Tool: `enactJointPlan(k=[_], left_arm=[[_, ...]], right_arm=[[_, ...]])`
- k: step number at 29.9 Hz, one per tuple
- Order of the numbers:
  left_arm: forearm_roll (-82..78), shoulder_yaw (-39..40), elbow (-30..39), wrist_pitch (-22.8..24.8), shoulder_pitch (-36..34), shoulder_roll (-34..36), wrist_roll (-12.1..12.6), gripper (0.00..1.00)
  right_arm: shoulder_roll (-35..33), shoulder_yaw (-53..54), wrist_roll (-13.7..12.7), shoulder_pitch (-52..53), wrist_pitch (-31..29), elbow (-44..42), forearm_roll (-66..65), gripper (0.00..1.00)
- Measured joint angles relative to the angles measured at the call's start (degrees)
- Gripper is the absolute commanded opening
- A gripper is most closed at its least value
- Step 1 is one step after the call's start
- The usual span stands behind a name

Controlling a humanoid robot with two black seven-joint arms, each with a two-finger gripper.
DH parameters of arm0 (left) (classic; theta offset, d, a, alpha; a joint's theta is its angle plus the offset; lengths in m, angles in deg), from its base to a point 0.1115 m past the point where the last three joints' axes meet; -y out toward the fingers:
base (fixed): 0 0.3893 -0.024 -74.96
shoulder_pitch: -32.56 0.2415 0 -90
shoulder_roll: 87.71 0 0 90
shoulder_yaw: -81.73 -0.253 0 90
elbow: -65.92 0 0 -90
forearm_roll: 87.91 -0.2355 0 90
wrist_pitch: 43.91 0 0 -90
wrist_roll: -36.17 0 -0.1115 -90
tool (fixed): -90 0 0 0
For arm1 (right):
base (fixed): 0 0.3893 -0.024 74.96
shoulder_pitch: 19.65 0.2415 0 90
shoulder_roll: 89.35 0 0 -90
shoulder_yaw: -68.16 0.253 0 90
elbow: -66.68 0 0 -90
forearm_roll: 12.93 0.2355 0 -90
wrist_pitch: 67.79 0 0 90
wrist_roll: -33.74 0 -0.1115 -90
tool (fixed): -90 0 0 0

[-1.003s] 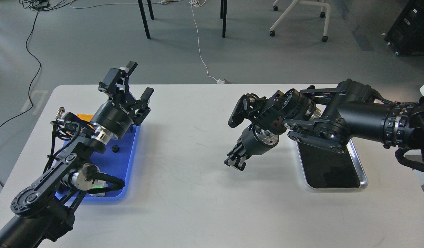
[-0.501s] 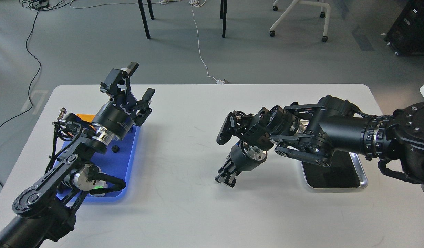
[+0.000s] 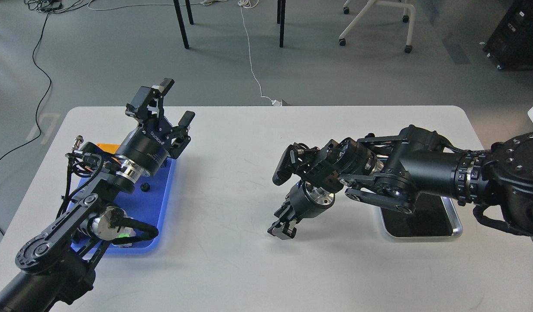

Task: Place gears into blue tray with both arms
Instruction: 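Carry the black part to the table center and open the right gripper, then retract the right gripper back above the metal tray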

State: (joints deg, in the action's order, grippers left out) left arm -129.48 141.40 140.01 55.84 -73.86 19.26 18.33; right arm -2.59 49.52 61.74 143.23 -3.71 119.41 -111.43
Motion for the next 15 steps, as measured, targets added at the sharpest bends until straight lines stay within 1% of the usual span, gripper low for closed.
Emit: enactJointPlan(k=[1,4,7,11,15], left_arm=[[0.0,0.0,0.0,0.0,0.0,0.0,0.0,0.98],[0.0,0.0,0.0,0.0,0.0,0.3,-0.2,0.98],[0.0,0.0,0.0,-0.1,0.0,0.6,-0.6,0.98],[0.0,0.0,0.0,-0.1,0.1,1.9,-1.0,0.98],[0.0,-0.2,0.0,-0.1,0.4,3.2,-1.4,0.98]], right_arm=[[-0.2,0.0,0.0,0.2,0.0,0.0,0.6,0.94],[-2.4,1.0,0.0,1.1,0.0,0.2,4.7,0.95],[-6.7,2.9,0.0,2.2,0.1,1.0,11.7,0.95],[-15.3,8.1,0.0,1.3,0.0,4.5,26.4,0.95],[-22.7,14.5,0.0,-4.4,0.0,6.6,45.3,0.95]])
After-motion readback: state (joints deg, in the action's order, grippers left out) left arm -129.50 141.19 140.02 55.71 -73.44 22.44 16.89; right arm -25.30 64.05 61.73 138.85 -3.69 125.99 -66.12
